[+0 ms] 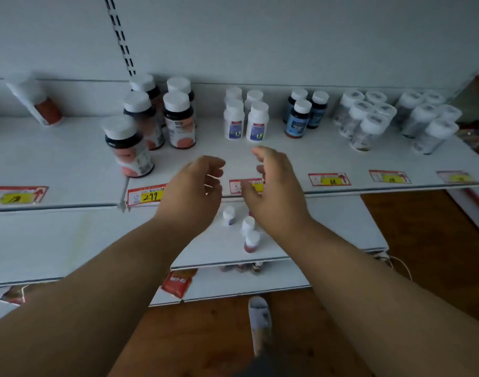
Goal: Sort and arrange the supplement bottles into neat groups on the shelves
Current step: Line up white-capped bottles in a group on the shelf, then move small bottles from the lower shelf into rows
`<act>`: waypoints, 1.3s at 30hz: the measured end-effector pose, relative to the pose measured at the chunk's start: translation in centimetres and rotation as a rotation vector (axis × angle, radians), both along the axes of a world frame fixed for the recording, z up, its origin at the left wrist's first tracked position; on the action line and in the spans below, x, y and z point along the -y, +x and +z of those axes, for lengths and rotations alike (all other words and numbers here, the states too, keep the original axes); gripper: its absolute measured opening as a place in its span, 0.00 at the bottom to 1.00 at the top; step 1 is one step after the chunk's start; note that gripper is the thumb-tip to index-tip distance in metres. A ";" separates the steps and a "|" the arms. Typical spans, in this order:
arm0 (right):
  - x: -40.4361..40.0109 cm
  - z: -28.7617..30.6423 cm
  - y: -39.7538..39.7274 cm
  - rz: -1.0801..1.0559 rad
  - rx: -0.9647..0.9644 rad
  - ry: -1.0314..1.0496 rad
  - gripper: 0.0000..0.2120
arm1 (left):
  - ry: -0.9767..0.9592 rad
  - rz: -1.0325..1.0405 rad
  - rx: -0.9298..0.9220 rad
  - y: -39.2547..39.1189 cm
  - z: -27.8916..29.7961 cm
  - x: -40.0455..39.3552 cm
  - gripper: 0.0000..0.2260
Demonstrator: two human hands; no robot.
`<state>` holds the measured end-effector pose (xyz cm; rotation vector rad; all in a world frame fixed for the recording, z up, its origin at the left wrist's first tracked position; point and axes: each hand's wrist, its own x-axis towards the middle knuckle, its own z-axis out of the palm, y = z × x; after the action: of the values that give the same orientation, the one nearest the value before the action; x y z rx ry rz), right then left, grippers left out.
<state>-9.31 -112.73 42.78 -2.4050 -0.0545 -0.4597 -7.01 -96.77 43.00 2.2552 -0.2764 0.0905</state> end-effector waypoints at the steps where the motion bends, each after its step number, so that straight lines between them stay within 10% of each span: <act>1: -1.3 0.0 -1.4 0.013 0.001 0.001 0.26 | 0.019 -0.024 0.022 -1.2 -0.2 -1.3 0.17; 10: -8.5 -4.7 -5.2 0.121 -0.037 0.093 0.22 | 0.134 -0.018 0.051 -5.9 -5.7 -7.5 0.16; 25: -7.4 -38.4 2.4 0.038 -0.466 0.029 0.21 | 0.199 0.103 -0.266 2.6 -38.8 -7.0 0.18; 39: -7.1 -46.1 16.5 0.040 -0.410 0.095 0.20 | -0.234 0.205 -0.313 16.0 -47.3 -3.6 0.24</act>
<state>7.17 -105.61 -3.33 -2.3525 0.0984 0.0535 8.99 -93.13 -4.34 2.0218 0.1269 -0.1169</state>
